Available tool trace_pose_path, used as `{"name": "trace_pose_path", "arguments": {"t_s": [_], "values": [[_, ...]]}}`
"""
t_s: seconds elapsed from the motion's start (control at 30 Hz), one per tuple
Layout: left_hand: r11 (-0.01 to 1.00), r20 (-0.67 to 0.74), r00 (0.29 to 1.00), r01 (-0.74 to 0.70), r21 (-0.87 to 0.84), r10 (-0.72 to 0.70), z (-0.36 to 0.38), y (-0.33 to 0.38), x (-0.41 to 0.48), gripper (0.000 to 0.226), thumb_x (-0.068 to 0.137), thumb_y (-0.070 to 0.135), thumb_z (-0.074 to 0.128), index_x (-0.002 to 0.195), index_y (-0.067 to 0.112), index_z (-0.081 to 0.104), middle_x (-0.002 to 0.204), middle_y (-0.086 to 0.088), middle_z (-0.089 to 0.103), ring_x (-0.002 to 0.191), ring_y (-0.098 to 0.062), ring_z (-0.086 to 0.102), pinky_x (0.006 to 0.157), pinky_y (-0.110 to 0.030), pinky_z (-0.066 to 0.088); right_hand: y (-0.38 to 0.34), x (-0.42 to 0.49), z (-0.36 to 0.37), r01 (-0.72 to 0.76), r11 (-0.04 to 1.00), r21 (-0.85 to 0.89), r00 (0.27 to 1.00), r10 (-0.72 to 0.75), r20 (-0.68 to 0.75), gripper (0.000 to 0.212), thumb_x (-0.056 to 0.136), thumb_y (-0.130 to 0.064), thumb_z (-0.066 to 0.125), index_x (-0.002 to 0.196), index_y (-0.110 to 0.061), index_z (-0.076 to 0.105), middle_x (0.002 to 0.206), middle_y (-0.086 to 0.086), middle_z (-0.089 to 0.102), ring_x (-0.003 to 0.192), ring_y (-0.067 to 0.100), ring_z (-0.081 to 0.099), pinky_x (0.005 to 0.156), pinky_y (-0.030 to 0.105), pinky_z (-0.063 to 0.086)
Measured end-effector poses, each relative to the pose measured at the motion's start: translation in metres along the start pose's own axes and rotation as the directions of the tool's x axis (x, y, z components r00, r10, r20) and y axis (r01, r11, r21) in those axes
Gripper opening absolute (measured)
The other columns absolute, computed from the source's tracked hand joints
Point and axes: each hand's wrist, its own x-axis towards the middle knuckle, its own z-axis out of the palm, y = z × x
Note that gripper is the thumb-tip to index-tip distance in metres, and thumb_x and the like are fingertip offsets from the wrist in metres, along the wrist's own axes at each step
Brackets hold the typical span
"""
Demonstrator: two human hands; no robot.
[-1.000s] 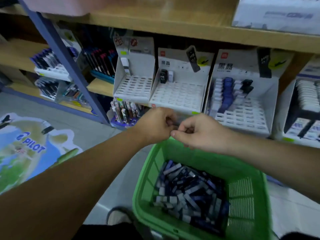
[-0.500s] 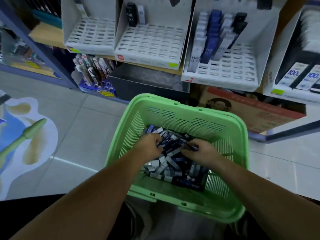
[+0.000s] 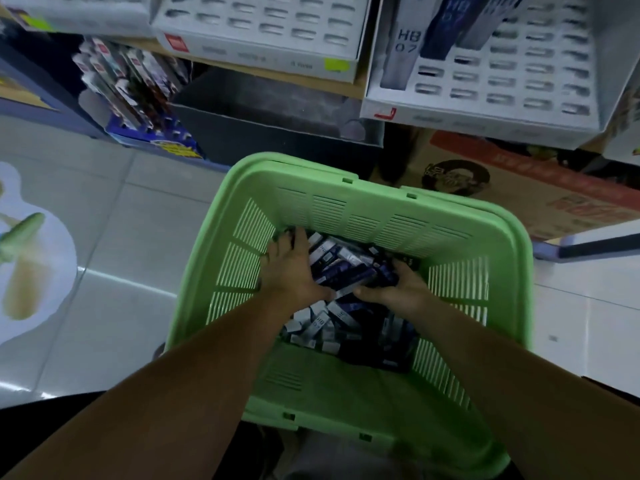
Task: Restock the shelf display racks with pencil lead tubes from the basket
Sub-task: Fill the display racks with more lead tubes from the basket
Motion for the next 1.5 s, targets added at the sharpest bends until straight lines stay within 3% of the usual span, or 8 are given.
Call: {"name": "trace_pose_path", "arguments": {"t_s": [0.1,0.27,0.47,0.63,0.83,1.0,1.17,1.5], "values": [[1.000,0.048,0.999,-0.011,-0.017,0.011,0.007,0.007,-0.001,0.129,0.064,0.061,0.089,0.159,0.014,0.017,0.161,-0.017,0.026,0.149,-0.038,0.023,0.120,-0.050,0.028,0.015,0.021,0.006,0.052,0.999,-0.011,0.999,-0.053,-0.014,0.157,0.013,-0.071,0.095,0.153,-0.031,0.036,0.148,0.001,0.050,0.132,0.026,0.053,0.110,0.047,0.049],[0.998,0.065,0.998,-0.007,-0.068,0.012,0.013,0.007,0.002,0.096,0.068,0.048,0.089,0.142,0.011,0.039,0.144,-0.017,0.044,0.136,-0.038,0.041,0.109,-0.050,0.043,-0.005,0.004,0.007,0.007,0.994,0.109,1.000,-0.004,-0.020,0.112,0.065,-0.022,0.098,0.156,-0.019,0.033,0.143,0.000,0.049,0.127,0.026,0.055,0.097,0.033,0.051],[0.991,0.114,0.993,-0.017,-0.134,0.032,0.010,0.007,0.002,0.054,0.080,0.036,0.082,0.113,0.015,0.045,0.123,-0.013,0.058,0.113,-0.035,0.059,0.092,-0.044,0.053,-0.002,0.009,0.004,-0.015,0.990,0.143,1.000,0.016,-0.009,0.069,0.093,-0.027,0.077,0.152,-0.018,0.042,0.144,0.006,0.050,0.113,0.024,0.055,0.092,0.033,0.048],[0.966,0.160,0.987,0.042,-0.253,-0.001,0.002,0.005,0.000,0.038,0.084,0.023,0.075,0.103,0.016,0.044,0.096,-0.004,0.058,0.096,-0.029,0.062,0.076,-0.035,0.052,-0.001,0.009,0.003,-0.018,0.980,0.197,0.994,0.039,-0.100,0.052,0.097,-0.020,0.071,0.145,-0.012,0.053,0.133,0.008,0.056,0.114,0.026,0.059,0.104,0.046,0.053],[0.886,0.217,0.974,0.154,-0.437,-0.062,-0.007,-0.003,-0.012,0.038,0.082,0.024,0.074,0.113,0.021,0.052,0.101,-0.002,0.065,0.092,-0.022,0.066,0.086,-0.040,0.059,-0.013,0.004,0.002,-0.078,0.896,0.436,0.996,0.084,0.006,0.023,0.092,-0.002,0.071,0.114,-0.007,0.066,0.111,0.010,0.070,0.106,0.029,0.068,0.073,0.042,0.063],[0.812,0.270,0.962,0.182,-0.554,-0.032,-0.022,-0.003,-0.029,0.040,0.081,0.028,0.069,0.117,0.021,0.052,0.103,-0.008,0.069,0.085,-0.023,0.068,0.080,-0.038,0.059,-0.029,-0.019,0.001,-0.094,0.832,0.547,0.990,0.022,0.137,0.021,0.096,0.003,0.060,0.113,0.013,0.065,0.094,0.006,0.073,0.103,0.032,0.073,0.073,0.042,0.063],[0.697,0.285,0.958,0.230,-0.679,-0.039,-0.039,0.007,-0.051,0.017,0.085,0.011,0.062,0.101,0.011,0.057,0.074,-0.012,0.063,0.059,-0.024,0.059,0.058,-0.034,0.049,-0.044,-0.048,0.000,-0.094,0.796,0.599,0.975,-0.047,0.216,0.023,0.102,0.002,0.043,0.119,-0.005,0.057,0.084,0.011,0.066,0.082,0.029,0.069,0.078,0.042,0.058],[0.621,0.288,0.954,0.175,-0.764,0.086,-0.072,0.029,-0.078,0.010,0.089,0.010,0.068,0.091,0.001,0.065,0.057,-0.003,0.065,0.047,-0.016,0.056,0.047,-0.026,0.045,-0.077,-0.088,0.003,0.071,0.885,0.460,0.995,-0.095,0.031,0.041,0.088,-0.044,0.079,0.111,-0.015,0.063,0.062,-0.001,0.046,0.043,0.012,0.031,0.043,0.021,0.019]]}}
